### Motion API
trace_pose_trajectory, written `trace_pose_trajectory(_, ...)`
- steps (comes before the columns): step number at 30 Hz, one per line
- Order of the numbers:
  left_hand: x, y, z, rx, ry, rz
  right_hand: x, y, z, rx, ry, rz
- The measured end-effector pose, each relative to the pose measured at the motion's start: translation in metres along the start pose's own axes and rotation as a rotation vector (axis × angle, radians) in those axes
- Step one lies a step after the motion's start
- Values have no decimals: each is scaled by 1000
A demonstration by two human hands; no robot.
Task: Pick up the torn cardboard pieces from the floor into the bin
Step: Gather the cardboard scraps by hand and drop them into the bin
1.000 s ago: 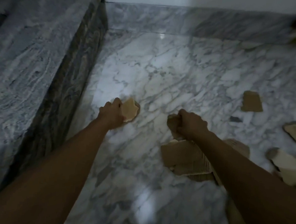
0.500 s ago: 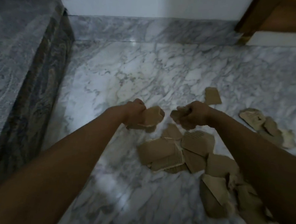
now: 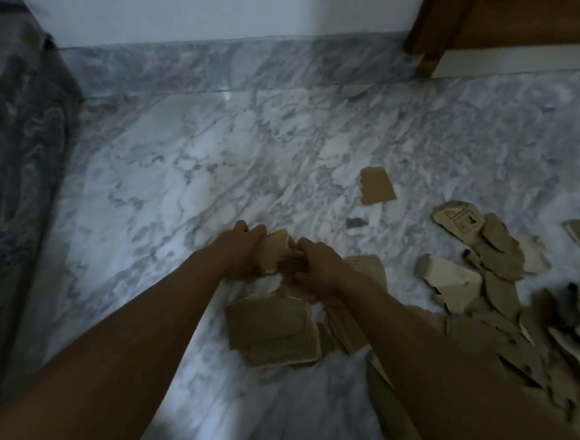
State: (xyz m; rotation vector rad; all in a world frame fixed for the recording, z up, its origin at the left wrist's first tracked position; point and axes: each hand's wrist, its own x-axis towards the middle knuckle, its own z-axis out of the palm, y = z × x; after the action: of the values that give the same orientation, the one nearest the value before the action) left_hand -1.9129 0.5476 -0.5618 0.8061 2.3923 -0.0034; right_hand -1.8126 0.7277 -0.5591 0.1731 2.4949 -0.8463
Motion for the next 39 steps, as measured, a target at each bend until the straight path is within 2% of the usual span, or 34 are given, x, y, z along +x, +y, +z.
trace_pose_trajectory(3,1,2,-3,-42,12,-22,-4,1,-27,108,-108,54)
trace_pose_trajectory(5,2,3,-4,-61,5,-57,-6,2,-53,278,-121,88)
trace_pose_trajectory(8,5,6,-4,-44,-15,-90,0,12,-101,583,28,152)
trace_pose_trajectory(11,9,9,-2,-41,-19,-126,8,21,-143,655,292,231)
trace_pose_trajectory(14,14,8,1,-6,-27,-134,30,45,-160,740,377,304)
trace_pose_trajectory(15,16,7,2,3,-34,-130,40,53,-159,649,372,375)
trace_pose_trajectory(17,18,7,3,14,-59,-127,58,70,-147,291,314,560)
trace_pose_trajectory(19,19,6,3,7,-79,-124,66,76,-129,89,285,632)
trace_pose_trajectory(22,18,5,0,0,-88,-112,66,80,-119,126,397,570)
trace_pose_trajectory(24,15,5,-3,-13,-90,-104,64,87,-121,238,434,527)
trace_pose_trajectory(28,11,7,-5,0,-62,-109,48,90,-113,280,417,443)
trace_pose_trajectory(30,10,9,-5,30,-32,-109,35,82,-107,383,406,420)
trace_pose_trajectory(33,5,12,-10,21,-6,-93,6,69,-104,497,251,280)
trace_pose_trajectory(35,-5,13,-15,-38,-18,-84,-15,63,-105,282,77,179)
trace_pose_trajectory(37,-20,12,-23,-130,-36,-72,-29,59,-98,-35,-77,118)
trace_pose_trajectory(39,-38,12,-36,-247,-35,-55,-37,60,-80,-265,-160,150)
